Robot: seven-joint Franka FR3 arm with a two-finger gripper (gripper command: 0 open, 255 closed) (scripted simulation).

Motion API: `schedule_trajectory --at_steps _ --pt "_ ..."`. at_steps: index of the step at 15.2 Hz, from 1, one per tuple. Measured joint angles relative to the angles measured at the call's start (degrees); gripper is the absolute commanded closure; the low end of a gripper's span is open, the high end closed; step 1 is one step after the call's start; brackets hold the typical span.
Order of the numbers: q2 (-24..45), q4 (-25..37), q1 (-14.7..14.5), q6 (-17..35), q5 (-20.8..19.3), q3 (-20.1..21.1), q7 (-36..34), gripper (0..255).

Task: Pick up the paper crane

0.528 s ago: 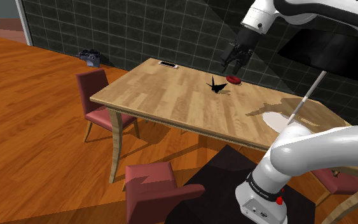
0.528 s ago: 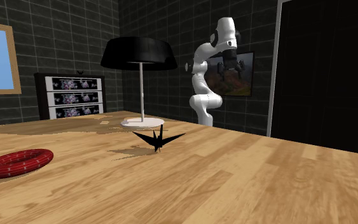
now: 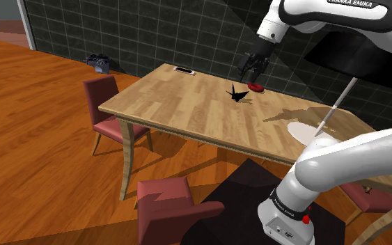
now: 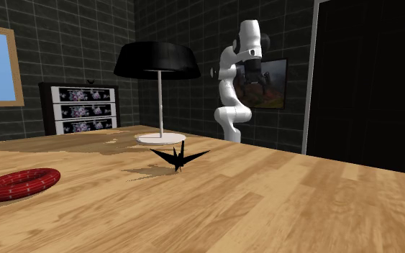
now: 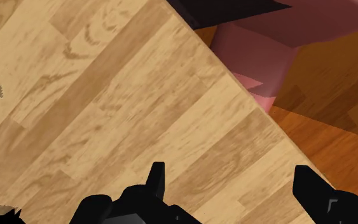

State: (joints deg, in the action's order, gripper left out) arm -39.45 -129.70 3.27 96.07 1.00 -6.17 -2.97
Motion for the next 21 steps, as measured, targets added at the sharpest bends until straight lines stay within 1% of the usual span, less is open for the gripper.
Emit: schedule_trajectory --at_steps 4,9,15,21 --pt "5.9 2.1 1.3 2.1 -2.0 -3.6 3.7 0" --pt "14.1 6.4 2.5 4.3 -3.5 -7.7 7.9 0" --pt "26.1 13.9 3.9 6.5 -3.6 -12.5 13.5 0" --pt "37.9 23.0 6.0 6.9 -1.9 -16.4 19.1 0"
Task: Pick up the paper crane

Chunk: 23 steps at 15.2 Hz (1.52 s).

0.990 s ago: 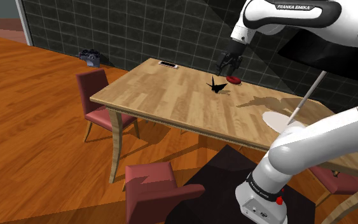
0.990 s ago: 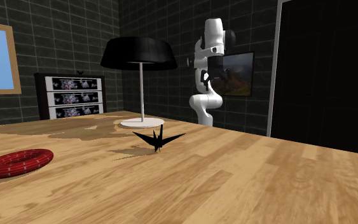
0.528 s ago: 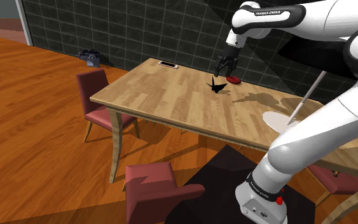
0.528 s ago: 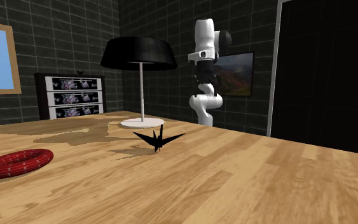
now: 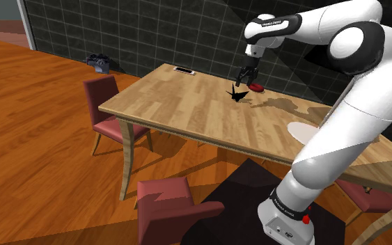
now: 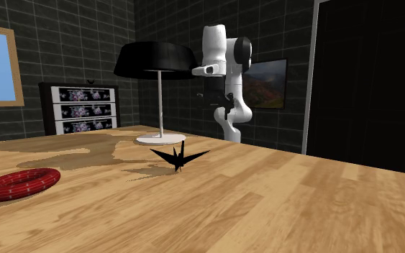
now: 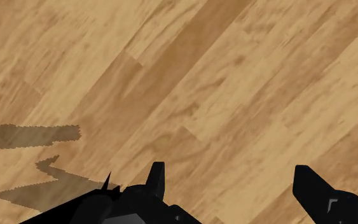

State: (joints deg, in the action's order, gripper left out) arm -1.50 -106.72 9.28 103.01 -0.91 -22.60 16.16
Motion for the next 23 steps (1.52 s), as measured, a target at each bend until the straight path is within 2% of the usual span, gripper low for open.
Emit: schedule_trajectory --at_steps 4,11,19,20,23 --pt "9.2 7.4 2.3 0.1 2.2 -1.9 3.9 0" --pt "25.8 25.2 8.5 -4.0 6.6 -3.2 9.4 0" --pt "28.1 22.5 8.9 0.6 7.3 -3.0 9.8 0" --pt "28.0 22.2 8.8 0.9 7.3 -3.0 9.7 255" --pt "28.0 21.8 8.7 1.2 7.3 -3.0 9.6 255"
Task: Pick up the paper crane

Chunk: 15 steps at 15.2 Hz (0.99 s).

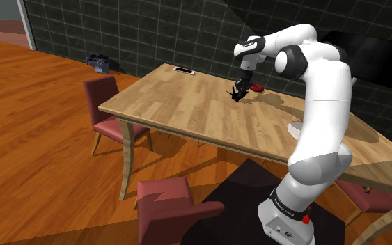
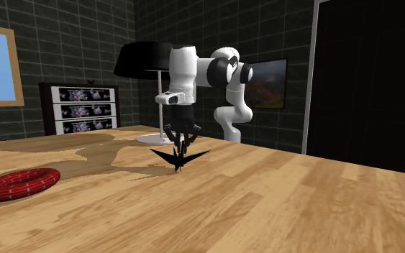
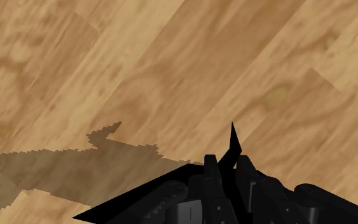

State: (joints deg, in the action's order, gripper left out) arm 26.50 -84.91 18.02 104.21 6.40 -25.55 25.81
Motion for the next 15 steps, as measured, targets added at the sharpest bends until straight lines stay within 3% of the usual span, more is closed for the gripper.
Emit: schedule_trajectory --at_steps 8,15 --pt "0.0 0.3 0.0 -0.3 0.0 0.0 0.0 255" --pt "-0.8 4.2 0.3 -4.9 -0.4 -0.3 0.1 255"
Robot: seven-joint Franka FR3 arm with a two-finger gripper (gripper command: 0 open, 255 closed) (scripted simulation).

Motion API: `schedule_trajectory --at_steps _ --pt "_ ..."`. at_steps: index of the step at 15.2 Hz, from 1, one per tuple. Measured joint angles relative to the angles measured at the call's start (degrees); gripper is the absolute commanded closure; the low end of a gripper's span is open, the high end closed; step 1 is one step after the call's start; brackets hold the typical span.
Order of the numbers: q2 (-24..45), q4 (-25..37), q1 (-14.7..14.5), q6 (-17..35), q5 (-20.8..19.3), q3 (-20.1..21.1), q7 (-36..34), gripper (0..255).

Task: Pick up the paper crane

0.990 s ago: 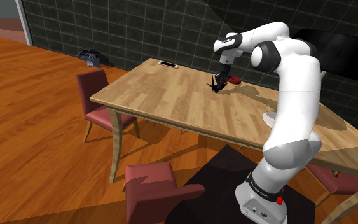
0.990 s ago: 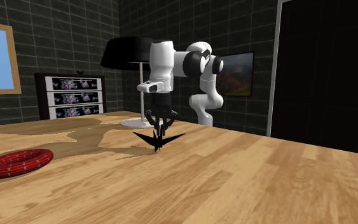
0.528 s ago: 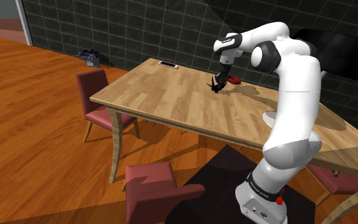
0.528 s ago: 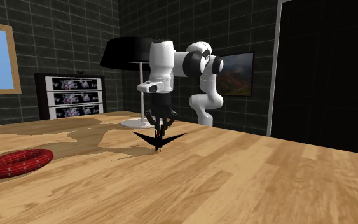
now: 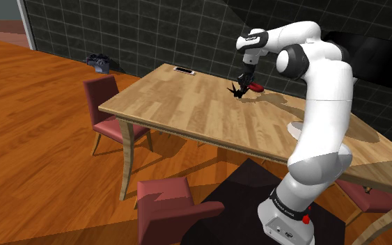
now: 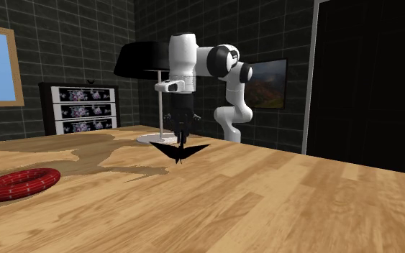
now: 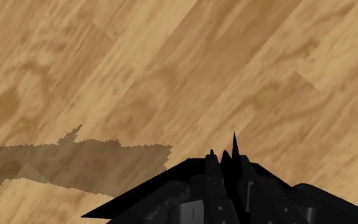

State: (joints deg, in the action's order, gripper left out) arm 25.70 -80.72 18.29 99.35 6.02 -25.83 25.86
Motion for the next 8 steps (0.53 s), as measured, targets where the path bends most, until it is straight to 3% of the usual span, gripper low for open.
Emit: schedule_trajectory --at_steps 8 --pt "0.3 6.4 0.7 -6.0 0.0 -0.2 0.2 255"
